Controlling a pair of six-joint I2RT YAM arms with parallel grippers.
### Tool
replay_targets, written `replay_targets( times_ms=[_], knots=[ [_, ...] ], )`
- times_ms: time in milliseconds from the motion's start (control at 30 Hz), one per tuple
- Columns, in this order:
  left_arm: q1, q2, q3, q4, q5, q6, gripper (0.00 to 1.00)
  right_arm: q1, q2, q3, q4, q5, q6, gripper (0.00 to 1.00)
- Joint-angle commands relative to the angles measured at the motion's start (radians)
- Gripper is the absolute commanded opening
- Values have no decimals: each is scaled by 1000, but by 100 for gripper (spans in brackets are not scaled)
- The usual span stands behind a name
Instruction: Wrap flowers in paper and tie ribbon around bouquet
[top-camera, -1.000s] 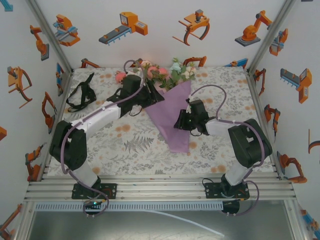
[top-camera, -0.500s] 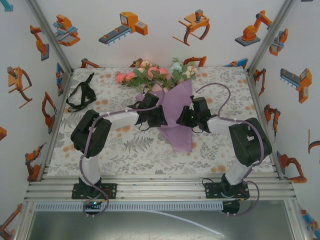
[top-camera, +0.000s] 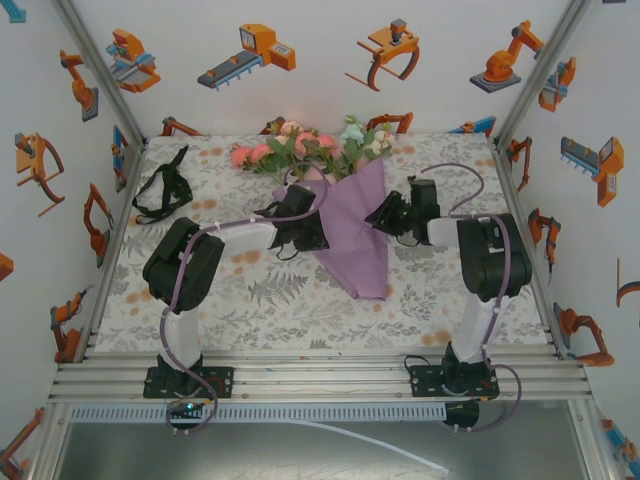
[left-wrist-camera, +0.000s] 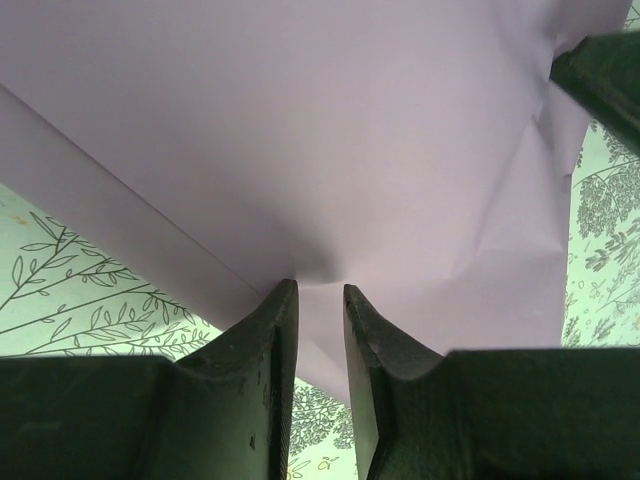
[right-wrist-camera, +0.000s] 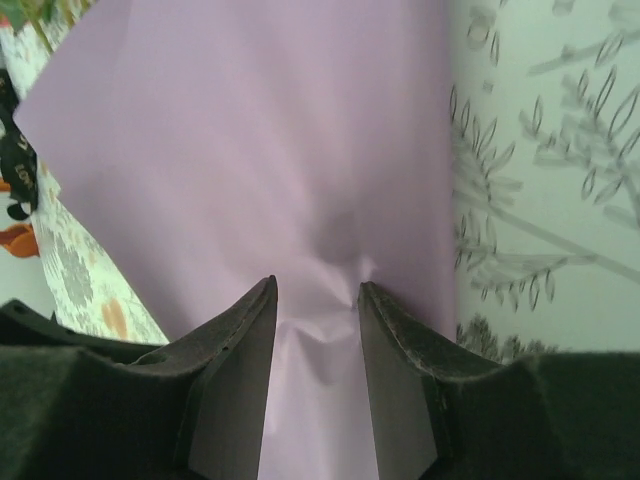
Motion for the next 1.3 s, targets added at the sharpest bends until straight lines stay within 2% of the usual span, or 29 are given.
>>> replay_targets(
  times_ms=[0, 233, 567, 633, 700, 1000, 1133, 1267],
  knots=[
    [9, 11, -18, 7, -5, 22, 27, -36, 75, 72, 43, -24, 32, 40],
    [11, 14, -21, 15, 11, 12, 25, -78, 204, 256, 35, -43, 32, 41],
    [13, 7, -21, 29, 23, 4, 24, -134, 475, 653, -71, -95, 49, 42],
    [14, 9, -18, 39, 34, 0, 24, -135, 476, 728, -133, -127, 48, 43],
    [13, 12, -9, 37, 41, -1, 24, -132, 414, 740, -168, -194, 54, 44],
    [16, 24, 50, 18, 27, 16, 24, -105, -162, 67, -34, -185, -3, 44],
    [40, 48, 78, 8, 12, 35, 24, -68, -375, -241, -10, -185, -8, 38],
    [66, 69, 106, 2, 19, 51, 24, 11, -541, -455, -57, -145, -25, 32]
  ],
)
